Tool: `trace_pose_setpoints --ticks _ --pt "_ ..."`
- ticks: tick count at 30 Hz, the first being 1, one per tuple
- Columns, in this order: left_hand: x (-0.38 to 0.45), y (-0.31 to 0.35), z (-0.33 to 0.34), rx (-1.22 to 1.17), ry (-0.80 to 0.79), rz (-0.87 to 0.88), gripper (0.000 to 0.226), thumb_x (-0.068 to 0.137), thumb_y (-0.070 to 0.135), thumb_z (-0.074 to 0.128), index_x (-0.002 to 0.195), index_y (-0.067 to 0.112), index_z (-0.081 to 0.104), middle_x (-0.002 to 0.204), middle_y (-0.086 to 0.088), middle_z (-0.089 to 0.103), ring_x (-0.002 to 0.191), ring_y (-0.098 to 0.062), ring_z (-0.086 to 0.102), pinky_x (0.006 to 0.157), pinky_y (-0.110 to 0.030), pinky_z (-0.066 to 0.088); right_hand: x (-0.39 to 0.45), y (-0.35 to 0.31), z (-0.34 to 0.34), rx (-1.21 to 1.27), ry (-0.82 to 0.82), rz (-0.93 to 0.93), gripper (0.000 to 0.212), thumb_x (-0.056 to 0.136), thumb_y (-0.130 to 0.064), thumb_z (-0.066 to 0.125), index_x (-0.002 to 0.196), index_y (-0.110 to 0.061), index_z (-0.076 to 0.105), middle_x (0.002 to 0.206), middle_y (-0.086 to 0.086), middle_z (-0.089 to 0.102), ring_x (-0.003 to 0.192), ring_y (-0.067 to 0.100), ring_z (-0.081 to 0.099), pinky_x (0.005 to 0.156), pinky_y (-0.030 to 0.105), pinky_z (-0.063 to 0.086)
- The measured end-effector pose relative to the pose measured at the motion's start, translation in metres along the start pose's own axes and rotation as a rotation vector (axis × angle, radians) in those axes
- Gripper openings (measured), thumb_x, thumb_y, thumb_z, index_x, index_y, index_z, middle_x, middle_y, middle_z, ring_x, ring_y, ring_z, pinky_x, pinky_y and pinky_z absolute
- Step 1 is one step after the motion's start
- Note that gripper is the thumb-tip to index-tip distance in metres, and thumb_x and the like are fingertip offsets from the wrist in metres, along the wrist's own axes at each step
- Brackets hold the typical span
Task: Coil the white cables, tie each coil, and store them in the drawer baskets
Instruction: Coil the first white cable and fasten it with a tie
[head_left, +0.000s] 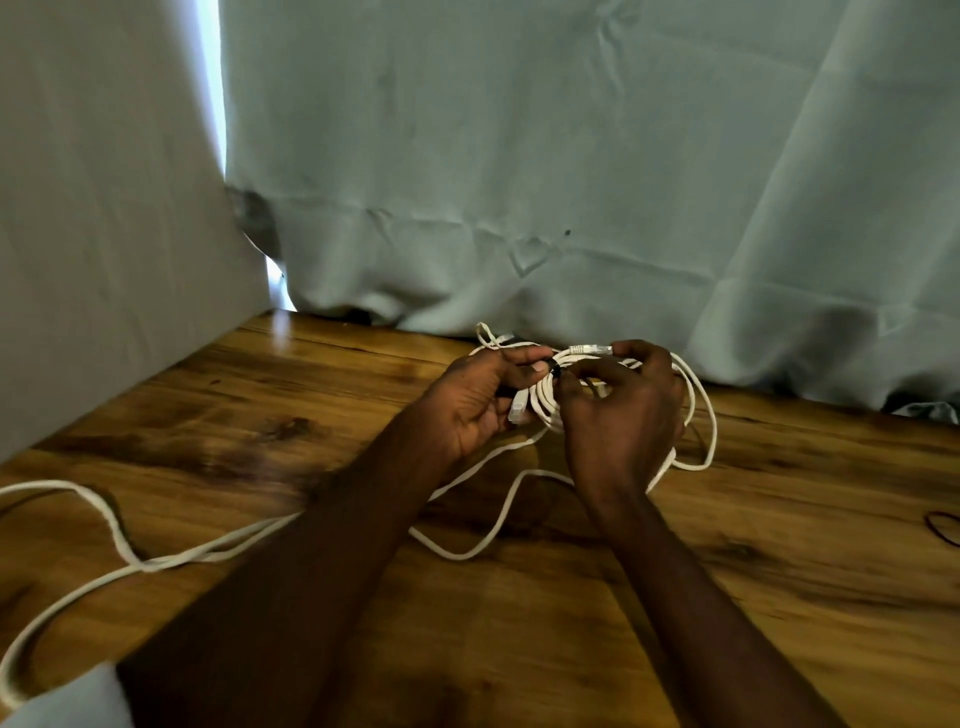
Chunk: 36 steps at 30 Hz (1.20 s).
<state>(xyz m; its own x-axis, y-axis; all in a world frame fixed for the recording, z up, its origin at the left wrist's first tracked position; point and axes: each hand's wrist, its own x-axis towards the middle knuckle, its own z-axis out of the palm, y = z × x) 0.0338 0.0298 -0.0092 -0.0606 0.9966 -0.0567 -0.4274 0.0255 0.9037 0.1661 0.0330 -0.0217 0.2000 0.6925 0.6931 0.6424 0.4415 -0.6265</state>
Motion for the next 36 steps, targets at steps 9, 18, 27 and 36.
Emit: trace_pose_setpoints --ticks 9,18,27,36 --pt "-0.006 0.001 0.003 0.106 0.027 0.010 0.027 0.095 -0.004 0.058 0.115 0.007 0.073 0.087 -0.006 0.075 0.071 -0.016 0.071 0.068 -0.029 0.062 -0.002 0.005 -0.004 -0.277 -0.033 -0.275 0.007 0.076 -0.028 0.078 0.081 -0.024 0.079 0.130 -0.001 0.054 0.118 0.028 0.048 0.094 0.049 0.040" --pt "-0.007 0.005 -0.001 0.046 0.078 -0.004 0.028 0.097 -0.007 0.055 0.096 0.014 0.073 0.073 -0.003 0.075 0.063 -0.015 0.072 0.058 -0.030 0.062 0.002 0.006 -0.003 -0.228 -0.076 -0.341 0.010 0.078 -0.028 0.077 0.088 -0.028 0.080 0.134 -0.003 0.054 0.118 0.028 0.048 0.091 0.049 0.041" --pt "-0.006 0.000 0.005 0.007 0.066 -0.021 0.030 0.096 -0.008 0.055 0.099 0.017 0.071 0.072 0.002 0.074 0.067 -0.012 0.071 0.058 -0.025 0.059 -0.003 -0.004 0.007 0.103 0.023 0.215 0.019 0.084 -0.029 0.080 0.096 -0.015 0.077 0.126 0.006 0.059 0.124 0.033 0.054 0.101 0.052 0.046" --pt "-0.005 -0.005 0.005 0.040 0.055 -0.045 0.032 0.093 -0.007 0.059 0.106 0.019 0.072 0.077 0.004 0.076 0.069 -0.010 0.073 0.064 -0.028 0.062 0.000 0.016 0.035 0.613 -0.075 0.549 0.046 0.047 -0.047 0.074 0.082 -0.018 0.079 0.097 0.007 0.075 0.088 0.027 0.075 0.085 0.050 0.061"
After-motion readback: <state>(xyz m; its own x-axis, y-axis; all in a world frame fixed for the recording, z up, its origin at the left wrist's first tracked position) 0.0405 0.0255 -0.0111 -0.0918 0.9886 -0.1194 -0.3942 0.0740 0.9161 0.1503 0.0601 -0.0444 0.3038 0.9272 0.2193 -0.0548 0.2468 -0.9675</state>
